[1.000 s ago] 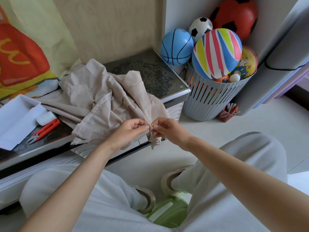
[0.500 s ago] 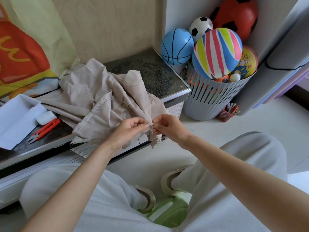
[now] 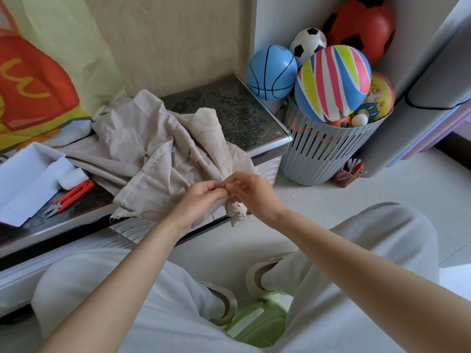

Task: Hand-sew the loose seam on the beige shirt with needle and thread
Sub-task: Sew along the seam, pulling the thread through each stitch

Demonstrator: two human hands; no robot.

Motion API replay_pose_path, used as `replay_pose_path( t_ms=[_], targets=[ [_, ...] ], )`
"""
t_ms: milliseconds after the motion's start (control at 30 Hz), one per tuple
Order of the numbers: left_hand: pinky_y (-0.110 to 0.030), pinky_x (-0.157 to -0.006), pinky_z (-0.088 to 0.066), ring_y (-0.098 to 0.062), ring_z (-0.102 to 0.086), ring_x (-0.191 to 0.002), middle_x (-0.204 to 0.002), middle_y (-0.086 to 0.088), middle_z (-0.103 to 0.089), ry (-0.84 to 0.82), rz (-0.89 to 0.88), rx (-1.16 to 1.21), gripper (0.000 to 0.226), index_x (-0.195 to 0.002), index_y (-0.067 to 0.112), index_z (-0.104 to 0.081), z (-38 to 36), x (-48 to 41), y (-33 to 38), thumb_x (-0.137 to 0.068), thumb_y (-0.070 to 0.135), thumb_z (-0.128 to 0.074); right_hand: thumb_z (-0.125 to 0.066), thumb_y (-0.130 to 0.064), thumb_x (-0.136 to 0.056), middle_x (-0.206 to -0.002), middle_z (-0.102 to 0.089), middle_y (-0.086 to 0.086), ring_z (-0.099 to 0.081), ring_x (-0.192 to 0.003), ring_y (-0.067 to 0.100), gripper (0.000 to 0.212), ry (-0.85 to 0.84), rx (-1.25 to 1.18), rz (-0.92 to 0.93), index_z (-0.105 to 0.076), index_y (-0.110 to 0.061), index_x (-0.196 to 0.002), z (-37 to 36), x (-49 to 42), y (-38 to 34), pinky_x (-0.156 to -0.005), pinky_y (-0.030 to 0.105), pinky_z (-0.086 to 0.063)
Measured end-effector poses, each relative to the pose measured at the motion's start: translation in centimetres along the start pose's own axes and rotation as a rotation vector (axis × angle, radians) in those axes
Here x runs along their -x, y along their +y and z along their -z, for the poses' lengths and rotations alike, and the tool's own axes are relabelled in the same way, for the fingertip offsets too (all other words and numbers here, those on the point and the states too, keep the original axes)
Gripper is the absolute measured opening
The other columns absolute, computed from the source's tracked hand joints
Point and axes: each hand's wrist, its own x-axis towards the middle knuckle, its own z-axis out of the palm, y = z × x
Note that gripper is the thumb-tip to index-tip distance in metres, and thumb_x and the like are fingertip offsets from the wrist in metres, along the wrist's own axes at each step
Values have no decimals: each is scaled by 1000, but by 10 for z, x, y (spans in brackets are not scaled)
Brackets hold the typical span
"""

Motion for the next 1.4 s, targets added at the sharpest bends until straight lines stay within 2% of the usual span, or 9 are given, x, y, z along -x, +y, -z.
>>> replay_pose_path(
  t_ms=[133,233,367,500,600,800,933,1100,1400],
  targets=[
    [-5,-62,-44,7,-61,-61,-79,-6,-61,-27,-9,0,10,-92,-2,-59,-3,3,1,-92,-5,-49,-56,-21,-94,-101,-54,2,-55,-68,3,14,33,94,-1,-64,-20,-83,2,-1,-5,-50,14,-45],
    [-6,-62,-44,4,-59,-62,-77,-7,-60,-11,-8,-2,15,-81,6,-59,-2,1,-1,-92,-2,-52,-49,-15,-97,-107,-53,9,-62,-73,21,16,61,-35,25,-62,-10,-89,0,6,-11,-60,34,-53],
    [-11,-59,-38,6,-50,-54,-57,13,-59,38,-29,-151,23,-72,14,-59,3,-6,-11,-90,0,-55,-36,-12,-102,-84,-58,15,-52,-66,24,19,92,-241,18,-53,-8,-94,0,10,-17,-54,19,-45],
    [-11,-56,-37,2,-48,-58,-66,4,-58,108,-48,-195,19,-74,15,-58,6,-10,-20,-90,6,-58,-29,-10,-103,-65,-43,-1,-47,-53,13,23,43,-437,-30,-42,-13,-85,-1,12,-17,-56,22,-45],
    [-19,-66,-38,-9,-50,-69,-73,-3,-60,118,-53,-148,11,-75,16,-60,6,-12,-22,-83,12,-66,-31,-15,-102,-68,-39,-6,-41,-54,4,23,46,-203,-144,-42,-20,-83,5,14,5,-53,21,-34],
    [-20,-71,-39,-8,-52,-71,-71,0,-60,138,-86,-135,18,-76,16,-60,10,-16,-29,-89,4,-60,-33,-18,-99,-90,-52,5,-46,-78,21,14,-6,255,-446,-45,-10,-97,23,21,62,-61,30,-34],
    [-20,-70,-39,-7,-51,-69,-70,0,-59,128,-87,-127,20,-75,16,-59,8,-17,-31,-90,3,-59,-50,-11,-92,-69,-45,-4,-43,-64,12,4,86,169,-332,-48,-13,-94,23,24,57,-48,13,-34],
    [-20,-69,-38,-8,-51,-70,-71,-1,-59,129,-86,-140,20,-75,17,-59,6,-17,-29,-90,4,-59,-66,-20,-87,-45,-36,-10,-37,-38,3,11,47,35,-159,-55,-15,-88,12,14,29,-42,13,-28],
    [-15,-67,-38,-4,-51,-68,-70,2,-59,137,-79,-136,20,-75,17,-59,8,-15,-30,-90,4,-58,-62,-22,-88,-37,-35,-10,-35,-43,7,18,86,88,-98,-68,-10,-75,-2,7,29,-48,16,-33]
  ],
)
